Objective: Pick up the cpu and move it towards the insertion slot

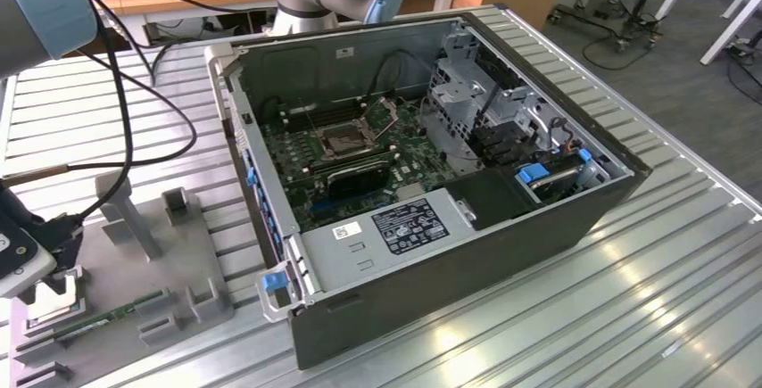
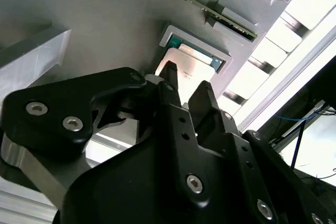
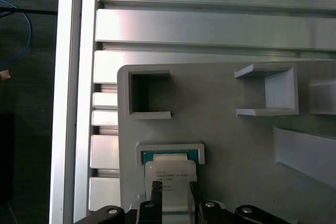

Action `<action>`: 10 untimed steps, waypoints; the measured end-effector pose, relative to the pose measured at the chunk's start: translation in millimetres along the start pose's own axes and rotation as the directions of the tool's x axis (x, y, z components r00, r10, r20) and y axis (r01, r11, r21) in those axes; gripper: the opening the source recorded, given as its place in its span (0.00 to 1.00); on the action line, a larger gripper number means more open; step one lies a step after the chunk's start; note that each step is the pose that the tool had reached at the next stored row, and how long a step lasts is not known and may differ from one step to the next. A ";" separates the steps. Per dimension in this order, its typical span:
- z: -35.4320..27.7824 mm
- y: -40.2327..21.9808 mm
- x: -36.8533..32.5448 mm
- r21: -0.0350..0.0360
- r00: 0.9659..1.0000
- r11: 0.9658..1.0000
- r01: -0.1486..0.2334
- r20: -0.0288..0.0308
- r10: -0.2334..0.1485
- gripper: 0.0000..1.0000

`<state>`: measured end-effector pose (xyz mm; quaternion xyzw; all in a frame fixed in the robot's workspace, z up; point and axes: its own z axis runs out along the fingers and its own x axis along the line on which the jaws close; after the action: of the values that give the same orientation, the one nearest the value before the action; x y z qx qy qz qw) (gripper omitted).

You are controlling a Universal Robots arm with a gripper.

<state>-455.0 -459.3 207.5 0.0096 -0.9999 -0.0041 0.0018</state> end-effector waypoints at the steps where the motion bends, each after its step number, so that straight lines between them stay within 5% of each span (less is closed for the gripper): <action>1: 0.0 0.0 0.0 0.000 1.000 1.000 0.000 0.000 0.000 0.36; 5: 0.0 0.0 0.1 0.000 1.000 1.000 0.000 0.000 0.000 0.48; 8: 0.0 0.0 0.1 0.000 1.000 1.000 0.000 0.000 0.000 0.65; 10: 0.0 0.0 0.2 0.000 1.000 1.000 0.000 0.000 0.000 0.65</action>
<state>-455.2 -459.3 207.5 0.0096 -0.9999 -0.0041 0.0018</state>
